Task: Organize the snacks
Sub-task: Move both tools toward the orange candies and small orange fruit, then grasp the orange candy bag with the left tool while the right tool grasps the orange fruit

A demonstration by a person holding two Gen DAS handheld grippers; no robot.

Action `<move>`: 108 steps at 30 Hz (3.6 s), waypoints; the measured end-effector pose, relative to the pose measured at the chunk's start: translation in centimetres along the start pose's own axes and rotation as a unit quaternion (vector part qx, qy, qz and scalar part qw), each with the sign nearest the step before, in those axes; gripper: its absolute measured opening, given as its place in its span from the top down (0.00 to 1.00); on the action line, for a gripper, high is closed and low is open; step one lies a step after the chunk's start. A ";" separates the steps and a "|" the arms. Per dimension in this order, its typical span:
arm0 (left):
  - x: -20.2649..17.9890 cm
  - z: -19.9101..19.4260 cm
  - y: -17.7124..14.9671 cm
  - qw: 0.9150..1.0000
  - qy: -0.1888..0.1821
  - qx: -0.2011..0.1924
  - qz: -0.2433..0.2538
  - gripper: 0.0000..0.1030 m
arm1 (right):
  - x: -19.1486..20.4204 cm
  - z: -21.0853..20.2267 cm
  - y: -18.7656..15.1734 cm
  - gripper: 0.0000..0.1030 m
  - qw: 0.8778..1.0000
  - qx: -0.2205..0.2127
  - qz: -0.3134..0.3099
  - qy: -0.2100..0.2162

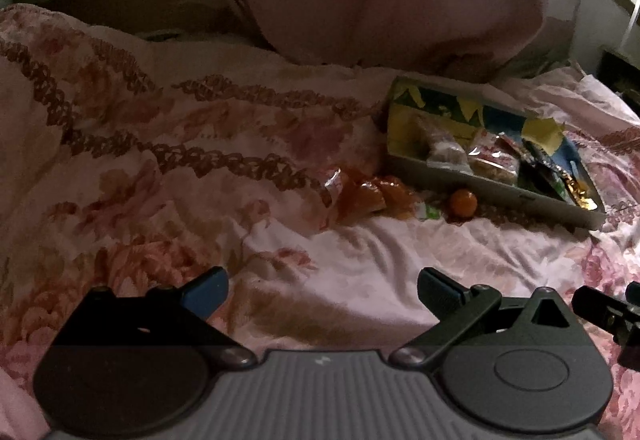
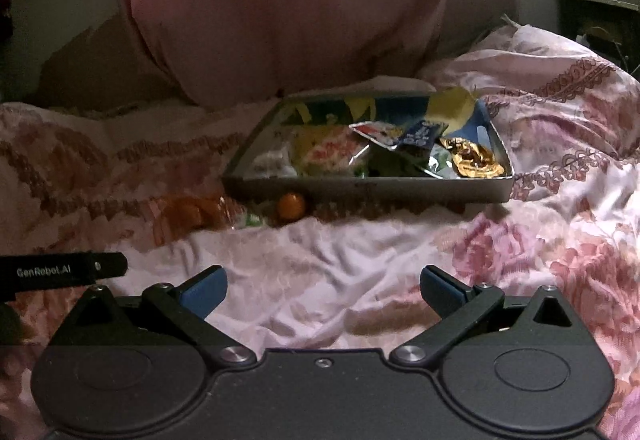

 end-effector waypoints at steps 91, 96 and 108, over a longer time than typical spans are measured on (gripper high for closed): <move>-6.5 14.5 5.6 0.940 -0.164 0.060 0.293 0.33 | 2.6 18.2 4.3 0.66 0.993 0.031 -0.092 0.070; -6.4 14.2 5.5 0.944 -0.151 0.054 0.287 0.35 | 2.7 17.6 4.3 0.66 0.992 0.028 -0.092 0.076; -5.6 13.0 5.5 0.959 -0.136 0.062 0.241 0.38 | 2.1 15.2 4.8 0.66 0.994 0.009 -0.078 0.069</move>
Point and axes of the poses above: each gripper's, at about its wrist camera, not at the fingertips, and z roughly the way its jaws point, x to its left, y to its top, the point moved 6 cm from there along z, roughly the way its jaws point, and after that the axes turned 1 degree about y, right-handed, at the moved point
